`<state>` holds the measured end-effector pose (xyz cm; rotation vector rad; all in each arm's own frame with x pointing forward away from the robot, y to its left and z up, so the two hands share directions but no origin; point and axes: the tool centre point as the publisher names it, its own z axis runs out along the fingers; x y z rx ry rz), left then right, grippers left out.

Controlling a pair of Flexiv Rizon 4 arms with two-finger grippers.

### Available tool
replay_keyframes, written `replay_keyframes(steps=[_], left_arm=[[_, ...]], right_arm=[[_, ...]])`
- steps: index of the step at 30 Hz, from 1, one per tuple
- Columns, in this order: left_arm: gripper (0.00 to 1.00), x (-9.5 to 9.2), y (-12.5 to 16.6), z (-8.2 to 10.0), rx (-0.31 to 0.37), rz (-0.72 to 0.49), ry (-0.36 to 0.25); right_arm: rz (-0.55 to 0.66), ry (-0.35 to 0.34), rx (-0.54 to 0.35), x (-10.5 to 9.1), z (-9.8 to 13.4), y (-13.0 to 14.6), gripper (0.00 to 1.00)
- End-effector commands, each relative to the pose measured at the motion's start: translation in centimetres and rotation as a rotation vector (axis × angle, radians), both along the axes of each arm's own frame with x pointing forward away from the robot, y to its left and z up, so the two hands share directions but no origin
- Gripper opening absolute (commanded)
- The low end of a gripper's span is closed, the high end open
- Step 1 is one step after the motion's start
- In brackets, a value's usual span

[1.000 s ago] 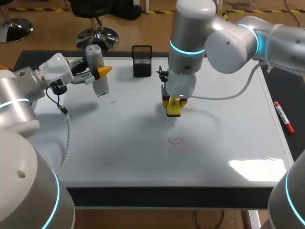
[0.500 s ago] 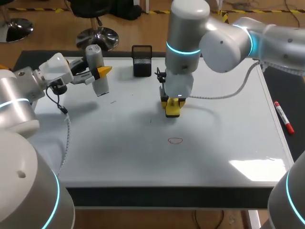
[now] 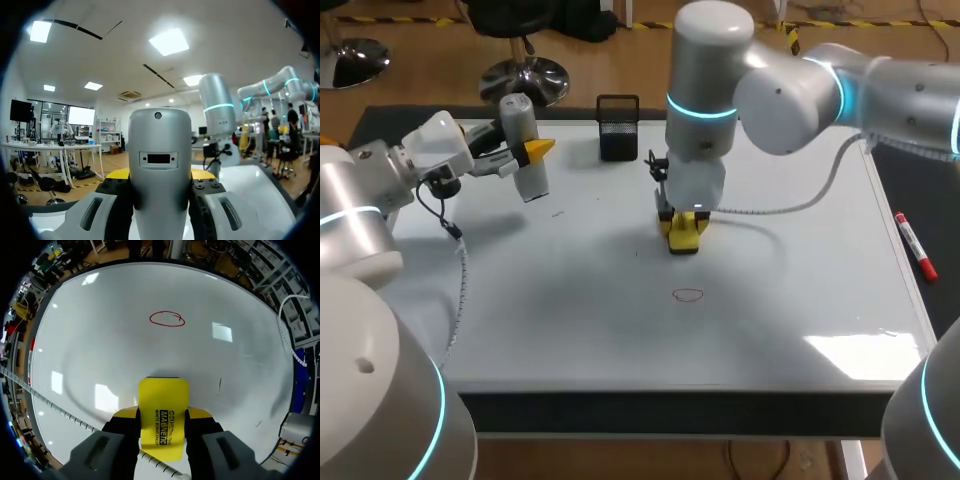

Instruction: Pick up the inspection probe, press it on each red-marked spot on the whiteboard one by one, put down the probe, pick up the eraser, and wipe off all the red marks.

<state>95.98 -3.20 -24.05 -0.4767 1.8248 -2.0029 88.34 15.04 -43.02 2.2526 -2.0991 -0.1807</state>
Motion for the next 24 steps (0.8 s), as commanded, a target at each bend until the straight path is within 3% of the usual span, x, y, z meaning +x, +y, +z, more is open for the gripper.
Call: replay_keyframes(steps=[1,11,24], left_arm=[[0.0,0.0,-0.1,0.0,-0.002,0.004,-0.003],[0.0,0.0,-0.1,0.0,-0.002,0.004,-0.003],[0.0,0.0,-0.1,0.0,-0.002,0.004,-0.003]], right_arm=[[0.004,0.007,-0.012,0.4,-0.4,0.1,0.0],[-0.004,0.013,-0.031,0.8,-1.0,-1.1,0.0],[-0.078,0.045,-0.073,0.2,-2.2,-5.2,0.0]])
